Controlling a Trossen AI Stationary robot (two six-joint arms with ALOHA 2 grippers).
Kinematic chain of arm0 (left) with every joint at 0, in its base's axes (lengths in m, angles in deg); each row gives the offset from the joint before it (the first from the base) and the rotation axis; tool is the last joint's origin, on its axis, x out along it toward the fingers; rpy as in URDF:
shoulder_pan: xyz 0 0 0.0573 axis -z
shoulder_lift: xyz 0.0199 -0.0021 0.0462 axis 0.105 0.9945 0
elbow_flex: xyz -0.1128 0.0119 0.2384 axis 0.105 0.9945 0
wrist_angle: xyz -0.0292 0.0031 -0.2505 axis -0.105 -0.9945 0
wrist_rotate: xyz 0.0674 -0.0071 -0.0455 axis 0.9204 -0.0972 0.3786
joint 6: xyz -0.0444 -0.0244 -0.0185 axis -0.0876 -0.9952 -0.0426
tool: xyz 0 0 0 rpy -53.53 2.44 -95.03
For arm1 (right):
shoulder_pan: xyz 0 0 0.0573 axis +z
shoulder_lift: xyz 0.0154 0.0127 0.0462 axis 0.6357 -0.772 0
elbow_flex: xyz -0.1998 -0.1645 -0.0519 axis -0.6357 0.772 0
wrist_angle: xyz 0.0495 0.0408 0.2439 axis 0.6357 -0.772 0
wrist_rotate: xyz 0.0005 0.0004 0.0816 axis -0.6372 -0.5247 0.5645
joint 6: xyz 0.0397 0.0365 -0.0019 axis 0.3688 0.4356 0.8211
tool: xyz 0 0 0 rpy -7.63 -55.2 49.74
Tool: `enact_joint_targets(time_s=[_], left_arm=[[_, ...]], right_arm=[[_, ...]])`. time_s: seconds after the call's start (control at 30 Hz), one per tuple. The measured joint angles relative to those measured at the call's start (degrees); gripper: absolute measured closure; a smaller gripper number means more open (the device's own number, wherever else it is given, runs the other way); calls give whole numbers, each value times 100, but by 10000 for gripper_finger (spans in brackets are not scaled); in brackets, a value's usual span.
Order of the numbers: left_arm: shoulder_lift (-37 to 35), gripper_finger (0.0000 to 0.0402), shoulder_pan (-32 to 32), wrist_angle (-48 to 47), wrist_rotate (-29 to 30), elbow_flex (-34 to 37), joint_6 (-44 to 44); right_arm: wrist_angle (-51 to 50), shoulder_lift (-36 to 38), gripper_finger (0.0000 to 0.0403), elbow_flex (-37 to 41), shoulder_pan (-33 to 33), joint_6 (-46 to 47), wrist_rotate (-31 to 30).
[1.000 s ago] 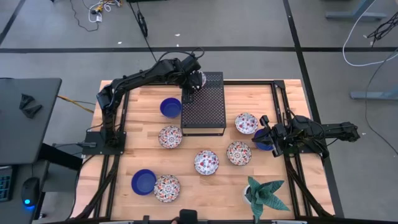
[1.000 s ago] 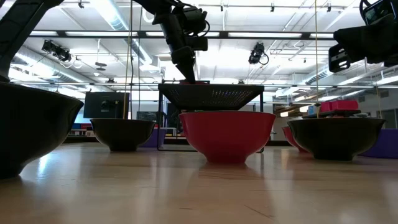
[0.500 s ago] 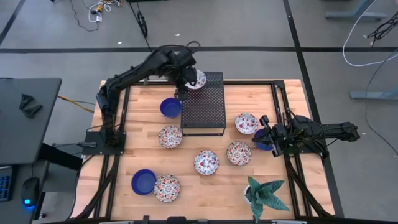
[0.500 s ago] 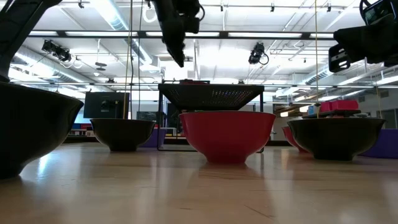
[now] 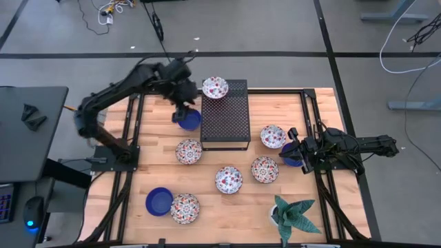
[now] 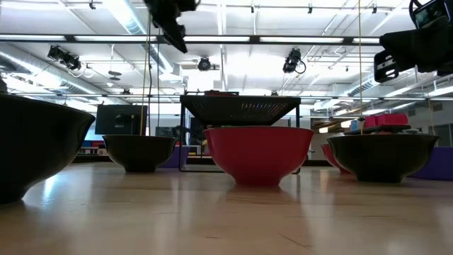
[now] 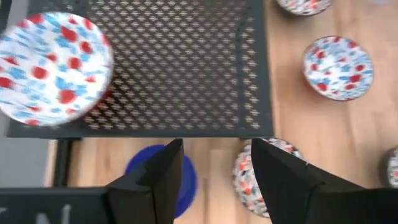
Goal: Pick & Place Mini bowls
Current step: Put the right orange patterned bowl on the shelf
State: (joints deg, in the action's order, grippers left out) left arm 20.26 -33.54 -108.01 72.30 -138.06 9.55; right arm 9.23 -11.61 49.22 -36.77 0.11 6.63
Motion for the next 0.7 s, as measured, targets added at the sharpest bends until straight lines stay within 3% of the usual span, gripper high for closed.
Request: enact_joint_targets(time_s=[0.2,0.37,0.57,0.7], left_arm=[[-1599,214,101,2075,-527,2359,-684],[-2642,214,535,4103,-857,4158,-1600],[-3161,214,1412,6861,-962,5940,-2606],[-3126,214,2032,8383,-630,6752,-3000]], right_arm=[[0,0,380,-2,0,2,-2],[-2,0,380,0,0,2,-2],[-2,0,380,-1,-1,1,-1],[0,0,380,0,-2,2,-2]])
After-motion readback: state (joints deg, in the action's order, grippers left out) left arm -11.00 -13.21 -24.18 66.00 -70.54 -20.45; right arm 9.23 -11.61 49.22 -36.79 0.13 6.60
